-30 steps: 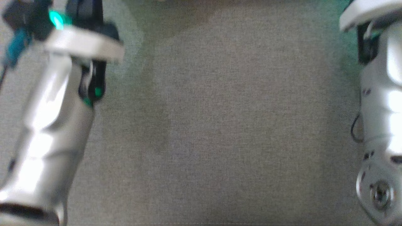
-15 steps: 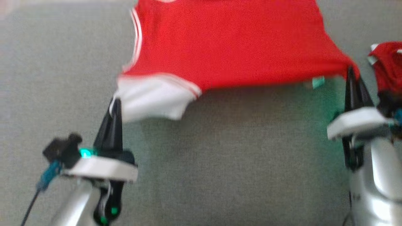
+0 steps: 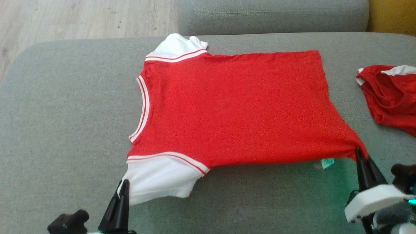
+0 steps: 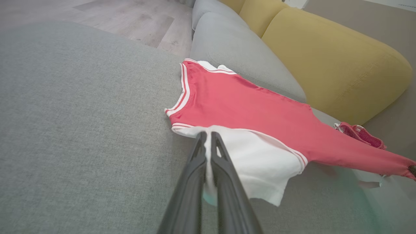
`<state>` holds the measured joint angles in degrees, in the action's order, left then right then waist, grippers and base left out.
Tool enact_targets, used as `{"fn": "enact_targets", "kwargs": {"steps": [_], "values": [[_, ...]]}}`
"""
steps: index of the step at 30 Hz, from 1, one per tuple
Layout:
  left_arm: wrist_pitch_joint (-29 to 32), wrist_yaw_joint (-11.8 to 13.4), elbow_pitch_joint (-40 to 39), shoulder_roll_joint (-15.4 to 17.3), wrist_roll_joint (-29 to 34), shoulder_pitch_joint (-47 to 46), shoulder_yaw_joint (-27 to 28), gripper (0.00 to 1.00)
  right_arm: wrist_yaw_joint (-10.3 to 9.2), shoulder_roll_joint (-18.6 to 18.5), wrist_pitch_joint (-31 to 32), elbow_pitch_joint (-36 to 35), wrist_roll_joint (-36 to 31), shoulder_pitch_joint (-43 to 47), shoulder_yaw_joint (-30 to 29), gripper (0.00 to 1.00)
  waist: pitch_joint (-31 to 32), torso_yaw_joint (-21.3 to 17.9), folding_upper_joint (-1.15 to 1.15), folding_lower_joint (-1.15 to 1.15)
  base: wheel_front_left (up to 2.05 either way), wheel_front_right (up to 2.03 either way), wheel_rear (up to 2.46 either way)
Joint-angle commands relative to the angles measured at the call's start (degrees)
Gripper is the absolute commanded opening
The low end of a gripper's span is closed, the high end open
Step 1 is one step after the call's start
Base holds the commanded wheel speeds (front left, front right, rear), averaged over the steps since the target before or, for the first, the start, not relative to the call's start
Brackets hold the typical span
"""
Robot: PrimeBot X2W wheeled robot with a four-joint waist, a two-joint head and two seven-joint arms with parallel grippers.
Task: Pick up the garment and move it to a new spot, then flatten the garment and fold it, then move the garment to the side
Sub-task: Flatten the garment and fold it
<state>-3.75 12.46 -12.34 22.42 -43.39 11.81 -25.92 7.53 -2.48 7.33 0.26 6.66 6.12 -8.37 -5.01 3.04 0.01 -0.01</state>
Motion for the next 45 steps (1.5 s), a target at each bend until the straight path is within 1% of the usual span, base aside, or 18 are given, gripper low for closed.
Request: {"fn": "enact_targets", "kwargs": {"steps": [1, 3, 6, 14, 16, 18, 19, 28, 32, 35, 41, 43, 45], "values": [[0.3, 0.5, -2.7, 1.3, -0.6, -1.4, 2.1, 0.0, -0.04, -0.4, 0.9, -2.9, 0.5, -0.2, 1.2, 0.0, 0.1, -0.1, -0.01, 0.01, 0.0, 0.0, 0.0], [1.1, 0.7, -2.9, 1.7, -0.6, -0.9, 1.8, 0.0, -0.04, -0.4, 1.9, -3.2, 0.5, 0.7, 1.2, 0.0, 0.2, -0.2, -0.01, 0.01, 0.0, 0.0, 0.0], [1.7, 0.5, -1.8, 1.1, -1.5, -1.0, 1.4, 0.0, -0.04, -0.4, 2.9, -2.0, 0.6, 1.0, 1.2, 0.0, 0.6, -0.1, -0.01, 0.01, 0.0, 0.0, 0.0], [2.2, -1.2, 2.8, -0.4, -2.2, -3.9, 0.0, 0.0, -0.04, -0.4, 3.5, 3.3, 0.7, -1.0, 2.1, 0.0, 0.7, 0.0, -0.01, 0.01, 0.0, 0.0, 0.0], [2.4, -1.4, 3.2, -0.6, -2.3, -4.5, -0.1, 0.0, -0.04, -0.4, 3.6, 3.8, 0.9, -1.5, 2.3, 0.0, 0.5, 0.0, -0.01, 0.01, 0.0, 0.0, 0.0], [3.1, -2.4, 4.7, -1.0, -2.3, -7.0, -0.7, 0.0, -0.04, -0.4, 4.2, 4.9, 0.9, -3.4, 2.6, 0.0, 0.1, 0.0, -0.01, 0.01, 0.0, 0.0, 0.0], [3.1, -2.4, 4.7, -1.0, -2.3, -7.0, -0.7, 0.0, -0.04, -0.4, 4.2, 4.9, 0.9, -3.4, 2.6, 0.0, 0.1, 0.0, -0.01, 0.01, 0.0, 0.0, 0.0], [6.1, -5.7, 11.0, -2.6, -1.9, -20.5, -1.5, 0.0, -0.04, -0.4, 7.3, 7.4, 0.6, -10.2, 1.9, 0.0, -2.2, 0.8, -0.01, 0.01, 0.0, 0.0, 0.0], [7.6, -7.2, 15.5, -3.4, -1.7, -27.3, -1.6, 0.0, -0.04, -0.4, 8.6, 8.8, 0.6, -14.1, 1.2, 0.0, -3.3, 0.7, -0.01, 0.01, 0.0, 0.0, 0.0], [7.2, -7.9, 19.6, -4.2, -1.5, -31.8, -1.0, 0.0, -0.04, -0.4, 8.6, 10.6, 0.3, -17.2, 0.3, 0.0, -4.1, 0.4, -0.01, 0.01, 0.0, 0.0, 0.0], [5.6, -9.4, 27.1, -6.0, -1.7, -37.4, -0.4, 0.0, -0.04, -0.4, 7.9, 15.2, -0.6, -23.1, -0.2, 0.0, -5.7, -0.4, -0.01, 0.01, 0.0, 0.0, 0.0], [5.5, -9.9, 29.1, -6.6, -1.7, -38.9, -0.6, 0.0, -0.04, -0.4, 8.6, 17.1, -1.7, -24.9, 0.1, 0.0, -6.2, -0.5, -0.01, 0.01, 0.0, 0.0, 0.0], [6.7, -10.5, 31.0, -6.8, -1.7, -40.2, -1.4, 0.0, -0.04, -0.4, 10.5, 19.0, -2.4, -26.5, 0.9, 0.0, -6.4, -0.6, -0.01, 0.01, 0.0, 0.0, 0.0]]}}
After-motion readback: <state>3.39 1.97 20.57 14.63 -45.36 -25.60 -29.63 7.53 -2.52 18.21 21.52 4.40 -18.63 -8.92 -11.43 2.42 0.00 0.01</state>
